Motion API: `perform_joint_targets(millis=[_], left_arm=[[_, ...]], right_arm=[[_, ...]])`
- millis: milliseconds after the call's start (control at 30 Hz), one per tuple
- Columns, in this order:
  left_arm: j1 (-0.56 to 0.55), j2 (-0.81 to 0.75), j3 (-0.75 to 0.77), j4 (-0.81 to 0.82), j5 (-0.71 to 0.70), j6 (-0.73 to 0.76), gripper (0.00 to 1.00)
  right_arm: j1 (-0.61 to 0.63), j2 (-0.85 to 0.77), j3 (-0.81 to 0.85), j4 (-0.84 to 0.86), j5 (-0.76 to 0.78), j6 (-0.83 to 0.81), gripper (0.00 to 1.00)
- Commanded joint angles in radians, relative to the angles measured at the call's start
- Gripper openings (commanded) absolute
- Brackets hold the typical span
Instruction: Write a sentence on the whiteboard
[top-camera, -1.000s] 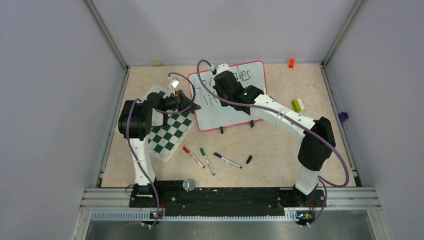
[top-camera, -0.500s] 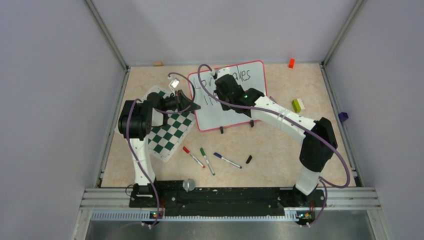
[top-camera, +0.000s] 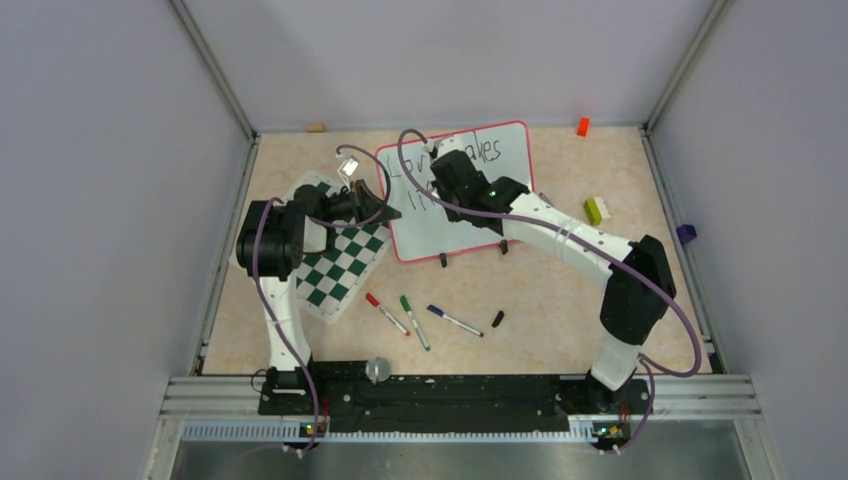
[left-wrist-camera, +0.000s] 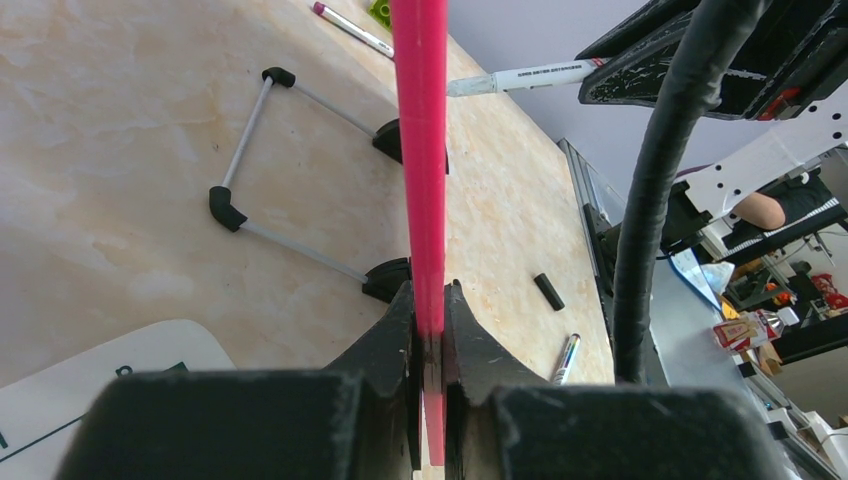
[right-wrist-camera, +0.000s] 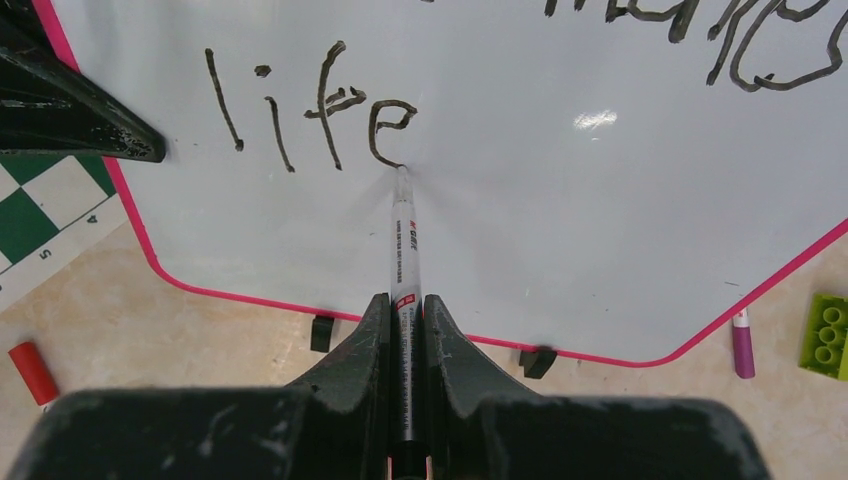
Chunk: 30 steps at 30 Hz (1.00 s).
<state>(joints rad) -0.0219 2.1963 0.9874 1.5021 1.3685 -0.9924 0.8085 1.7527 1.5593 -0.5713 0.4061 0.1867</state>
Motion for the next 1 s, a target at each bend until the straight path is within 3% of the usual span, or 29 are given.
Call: perform_joint_targets(millis=[0, 533, 967], left_arm=[[-0.003, -0.029, 0.004, 0.118, 0.038, 0.072, 0.0], [-0.004, -0.028, 0.007, 0.118, 0.024, 0.066, 0.0], [-0.002, -0.018, -0.002, 0.118, -0.014, 0.07, 0.0]], right_arm=[[-0.013, -0.058, 0.021, 0.007, 0.047, 0.01, 0.0], [0.016, -0.224, -0.146, 0.092, -0.009, 0.003, 0.0], [0.069, -0.216, -0.213, 0.154, 0.004, -0.023, 0.0]])
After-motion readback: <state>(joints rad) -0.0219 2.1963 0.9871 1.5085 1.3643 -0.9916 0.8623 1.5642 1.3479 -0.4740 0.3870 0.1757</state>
